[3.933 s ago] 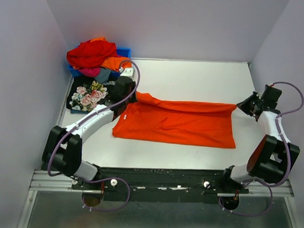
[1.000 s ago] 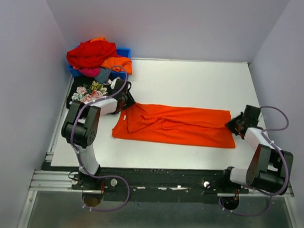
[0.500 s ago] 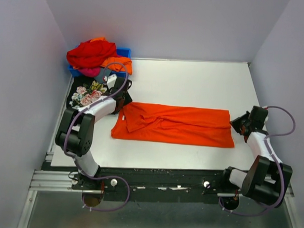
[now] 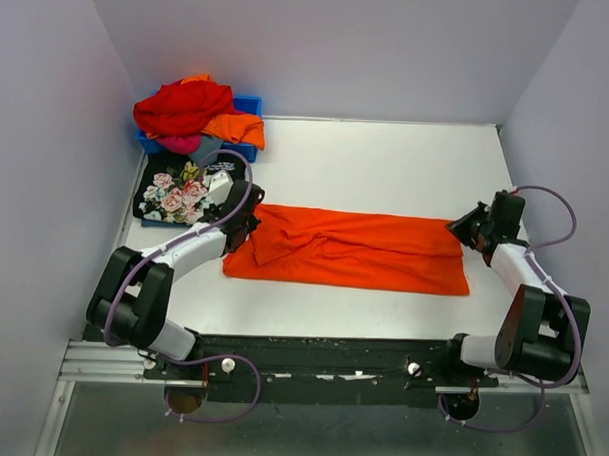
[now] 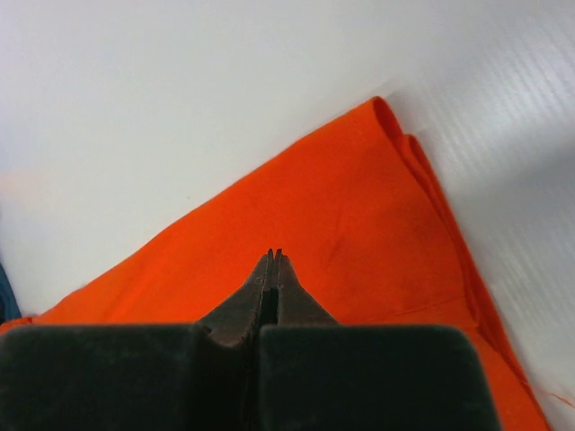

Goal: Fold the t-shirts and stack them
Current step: Fold the other side of the tshirt into a rectangle, then rotate the tshirt 85 degrees

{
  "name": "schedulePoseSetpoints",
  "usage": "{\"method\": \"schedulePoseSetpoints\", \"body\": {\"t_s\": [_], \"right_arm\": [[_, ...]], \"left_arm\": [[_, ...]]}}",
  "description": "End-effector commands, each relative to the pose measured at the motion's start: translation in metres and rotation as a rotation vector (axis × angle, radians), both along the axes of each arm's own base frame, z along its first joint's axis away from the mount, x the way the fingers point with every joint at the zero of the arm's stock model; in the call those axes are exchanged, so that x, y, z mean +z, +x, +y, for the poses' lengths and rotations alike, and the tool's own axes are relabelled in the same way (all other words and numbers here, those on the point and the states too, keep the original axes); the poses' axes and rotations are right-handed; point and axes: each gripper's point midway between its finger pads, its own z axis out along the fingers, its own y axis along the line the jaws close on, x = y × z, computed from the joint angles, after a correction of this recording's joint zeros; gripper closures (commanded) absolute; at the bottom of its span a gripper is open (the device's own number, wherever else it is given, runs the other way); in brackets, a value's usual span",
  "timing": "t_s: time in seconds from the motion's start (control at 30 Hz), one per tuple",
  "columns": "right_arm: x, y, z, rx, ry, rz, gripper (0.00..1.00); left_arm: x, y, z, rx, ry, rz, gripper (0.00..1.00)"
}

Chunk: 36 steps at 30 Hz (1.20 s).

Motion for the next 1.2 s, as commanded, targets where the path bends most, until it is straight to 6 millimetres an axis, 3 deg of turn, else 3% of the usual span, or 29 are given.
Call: {"method": "schedulePoseSetpoints", "body": {"t_s": [0.0, 0.07, 0.17, 0.37, 0.53, 0.73, 0.9, 1.17], "right_arm": [[0.007, 0.004, 0.003, -0.027, -0.005, -0.063, 0.99], [-0.003, 0.006, -0.001, -0.095, 0.036, -0.012, 0.99], [-0.009, 0.017, 0.013, -0.020, 0.107, 0.038, 1.00], [-0.034, 0.017, -0.009, -0.144, 0.065, 0.176, 0.99], [-0.058, 0.007, -0.023, -0.206, 0.019, 0.354, 0.99], [-0.058, -0.016, -0.035, -0.294, -0.045, 0.388, 0.99], [-0.059, -0.038, -0.029, -0.269, -0.095, 0.405, 0.99], [-0.070, -0.074, -0.014, -0.230, -0.200, 0.572, 0.99]], "left_arm": [[0.020, 0.011, 0.001, 0.055, -0.053, -0.120, 1.00], [0.019, 0.015, -0.003, 0.045, -0.060, -0.107, 1.00], [0.015, 0.021, -0.007, 0.046, -0.049, -0.066, 1.00], [-0.005, 0.032, -0.019, 0.036, -0.090, 0.029, 1.00], [-0.038, 0.032, -0.030, 0.042, -0.150, 0.129, 1.00], [-0.073, 0.034, -0.041, 0.050, -0.181, 0.220, 1.00], [-0.092, 0.057, -0.053, 0.027, -0.178, 0.284, 1.00], [-0.086, 0.125, -0.064, -0.036, -0.088, 0.287, 1.00]]}}
